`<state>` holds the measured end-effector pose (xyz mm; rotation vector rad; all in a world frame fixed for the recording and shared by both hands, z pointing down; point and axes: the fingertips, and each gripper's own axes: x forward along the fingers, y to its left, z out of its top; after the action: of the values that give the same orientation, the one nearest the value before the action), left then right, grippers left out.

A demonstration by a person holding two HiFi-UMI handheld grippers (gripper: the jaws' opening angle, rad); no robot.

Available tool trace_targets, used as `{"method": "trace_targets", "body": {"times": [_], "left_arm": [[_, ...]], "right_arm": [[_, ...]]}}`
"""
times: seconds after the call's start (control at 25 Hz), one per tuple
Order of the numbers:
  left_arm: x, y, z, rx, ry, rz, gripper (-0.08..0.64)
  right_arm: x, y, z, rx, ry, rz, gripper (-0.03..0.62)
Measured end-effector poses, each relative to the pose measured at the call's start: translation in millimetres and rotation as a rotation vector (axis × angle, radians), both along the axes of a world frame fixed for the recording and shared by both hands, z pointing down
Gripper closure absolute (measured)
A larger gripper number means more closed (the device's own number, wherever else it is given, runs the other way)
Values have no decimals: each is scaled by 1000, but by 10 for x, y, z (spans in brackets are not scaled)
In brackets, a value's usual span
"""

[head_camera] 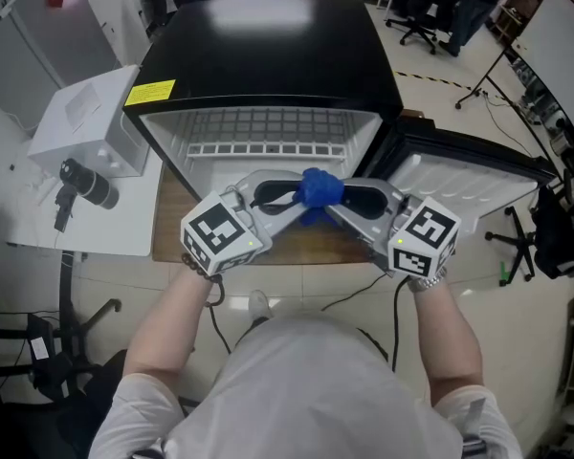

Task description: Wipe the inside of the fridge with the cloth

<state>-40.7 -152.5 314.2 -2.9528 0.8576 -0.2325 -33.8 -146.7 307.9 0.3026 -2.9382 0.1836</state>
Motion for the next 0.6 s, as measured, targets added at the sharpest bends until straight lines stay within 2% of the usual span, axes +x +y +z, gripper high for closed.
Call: {"method": "trace_targets", "body": {"times": [0.24,0.4,0.52,0.6], "left_arm": [[-100,-272,27,-7,34,-157,492],[-113,-487,51,-17,55,-230,492],[40,-637,71,-28,60,-267,492],[124,-737,80,-34,64,-289,492]], "right_arm": [[103,-230,88,74,54,203,511],[242,-391,162,61,54,342,511],[454,-472,192,53,49,433,512],[563,-507,190,53,44,484,535]]}}
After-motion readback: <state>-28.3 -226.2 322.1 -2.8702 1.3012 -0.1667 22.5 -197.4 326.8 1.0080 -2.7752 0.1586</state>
